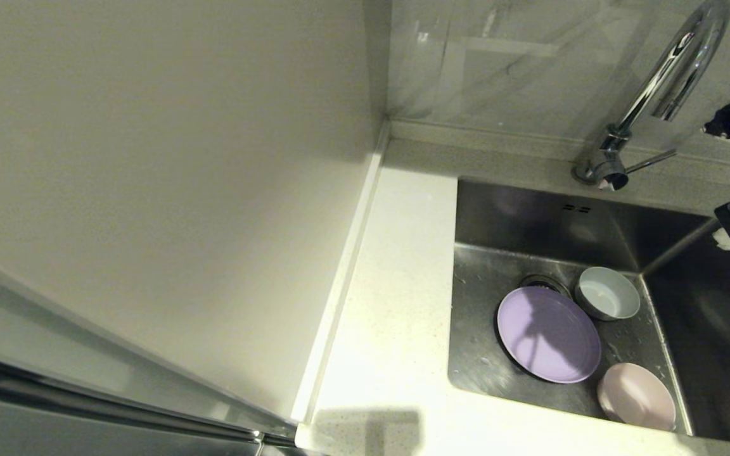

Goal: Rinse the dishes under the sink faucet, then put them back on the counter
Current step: Turn on the faucet

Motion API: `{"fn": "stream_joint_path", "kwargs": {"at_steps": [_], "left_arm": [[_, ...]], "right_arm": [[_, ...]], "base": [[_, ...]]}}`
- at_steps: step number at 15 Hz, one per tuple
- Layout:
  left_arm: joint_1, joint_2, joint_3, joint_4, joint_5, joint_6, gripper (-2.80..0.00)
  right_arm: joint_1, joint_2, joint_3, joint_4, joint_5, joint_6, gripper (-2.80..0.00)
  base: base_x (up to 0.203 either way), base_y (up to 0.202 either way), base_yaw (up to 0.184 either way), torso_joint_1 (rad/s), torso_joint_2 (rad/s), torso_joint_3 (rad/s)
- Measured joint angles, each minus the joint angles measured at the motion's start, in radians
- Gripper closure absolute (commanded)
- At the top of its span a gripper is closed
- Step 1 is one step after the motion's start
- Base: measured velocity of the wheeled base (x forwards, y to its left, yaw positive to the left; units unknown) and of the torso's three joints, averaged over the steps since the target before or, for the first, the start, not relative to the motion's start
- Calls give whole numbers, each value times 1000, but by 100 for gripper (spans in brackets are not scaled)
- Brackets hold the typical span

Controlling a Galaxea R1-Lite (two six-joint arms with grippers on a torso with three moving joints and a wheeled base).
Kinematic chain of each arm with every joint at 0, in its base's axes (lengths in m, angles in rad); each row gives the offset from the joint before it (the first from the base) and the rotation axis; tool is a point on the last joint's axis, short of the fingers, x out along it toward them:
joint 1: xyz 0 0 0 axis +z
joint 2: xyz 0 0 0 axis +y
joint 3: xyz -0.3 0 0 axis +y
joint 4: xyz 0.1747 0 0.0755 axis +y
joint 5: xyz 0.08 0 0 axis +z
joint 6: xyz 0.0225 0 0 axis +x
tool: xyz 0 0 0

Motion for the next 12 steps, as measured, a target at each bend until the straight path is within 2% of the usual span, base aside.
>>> {"fn": "stream_joint_path", "kwargs": {"at_steps": [1, 4, 7, 9, 12], "left_arm": [[0, 0, 0, 0, 0, 0, 0], [0, 0, 0, 0, 0, 0, 0], [0, 0, 0, 0, 0, 0, 0], [0, 0, 0, 0, 0, 0, 0], [0, 0, 0, 0, 0, 0, 0]], "right_arm": [[1, 28, -23, -5, 3, 1, 0], [5, 141, -92, -169, 8, 22, 0], [16, 273, -217, -316, 8, 145, 0], [21, 323, -252, -340, -2, 236, 0], [13, 324, -205, -330, -10, 246, 0]], "base": [[0, 0, 0, 0, 0, 0], [0, 0, 0, 0, 0, 0], [0, 0, 0, 0, 0, 0], [0, 0, 0, 0, 0, 0], [0, 0, 0, 0, 0, 0]]}}
